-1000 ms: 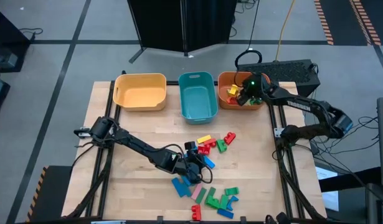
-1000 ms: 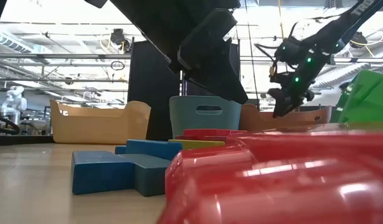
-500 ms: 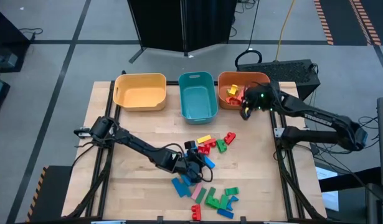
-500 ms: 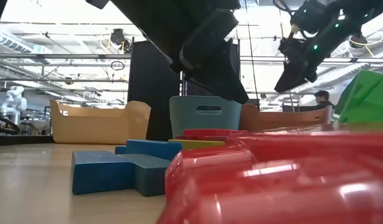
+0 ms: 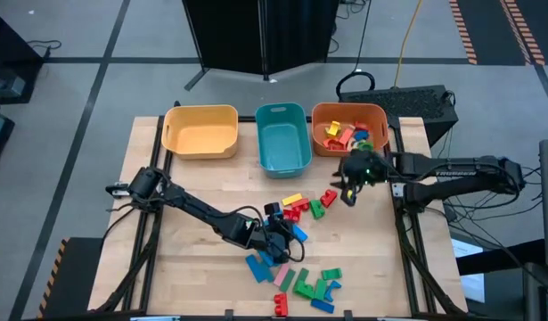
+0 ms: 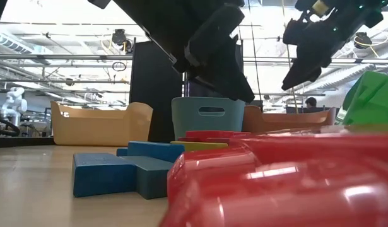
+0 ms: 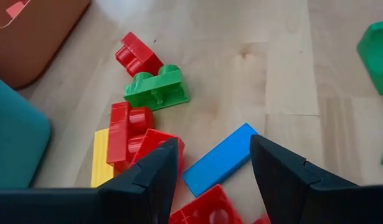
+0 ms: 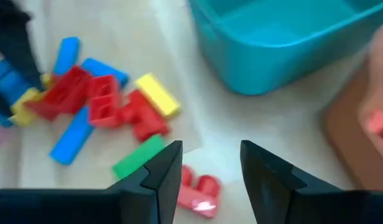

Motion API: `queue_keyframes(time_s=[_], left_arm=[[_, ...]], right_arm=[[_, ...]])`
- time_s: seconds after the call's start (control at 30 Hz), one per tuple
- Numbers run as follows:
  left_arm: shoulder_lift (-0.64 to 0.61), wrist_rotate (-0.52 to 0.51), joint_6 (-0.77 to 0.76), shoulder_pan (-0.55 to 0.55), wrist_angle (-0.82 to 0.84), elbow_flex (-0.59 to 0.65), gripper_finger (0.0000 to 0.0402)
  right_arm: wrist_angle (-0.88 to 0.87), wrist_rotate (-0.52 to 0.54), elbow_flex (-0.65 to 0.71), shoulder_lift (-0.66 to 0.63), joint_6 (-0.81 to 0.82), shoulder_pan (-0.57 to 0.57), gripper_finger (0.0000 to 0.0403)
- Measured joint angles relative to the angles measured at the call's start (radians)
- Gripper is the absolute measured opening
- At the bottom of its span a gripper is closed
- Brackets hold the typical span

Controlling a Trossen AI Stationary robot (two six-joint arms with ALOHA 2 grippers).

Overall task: Sort blocks by size
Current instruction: Put the green arch block into the orange bin

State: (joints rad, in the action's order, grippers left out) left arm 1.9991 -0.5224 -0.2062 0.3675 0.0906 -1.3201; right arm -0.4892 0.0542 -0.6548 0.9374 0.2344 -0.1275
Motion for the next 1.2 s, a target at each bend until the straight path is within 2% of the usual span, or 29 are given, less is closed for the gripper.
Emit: queue_keyframes(time_s=[0.4, 0.57, 0.7, 1.2], left_arm=[[0.000, 0.017, -0.025, 0.008, -0.007, 0.000, 0.0192], [0.000, 0.018, -0.028, 0.009, -0.006, 0.000, 0.0192], [0.000, 0.018, -0.049, 0.010, -0.004, 0.000, 0.0192], [0.000, 0.018, -0.078, 0.026, -0.008, 0.000, 0.0192]], right_arm=[[0.026, 0.117, 0.000, 0.100, 0.169, 0.357, 0.0147], [0.119, 0.148, 0.000, 0.198, 0.223, 0.512, 0.0147], [0.199, 0.153, 0.000, 0.280, 0.199, 0.619, 0.0147], [0.418, 0.149, 0.000, 0.514, 0.227, 0.886, 0.0148]])
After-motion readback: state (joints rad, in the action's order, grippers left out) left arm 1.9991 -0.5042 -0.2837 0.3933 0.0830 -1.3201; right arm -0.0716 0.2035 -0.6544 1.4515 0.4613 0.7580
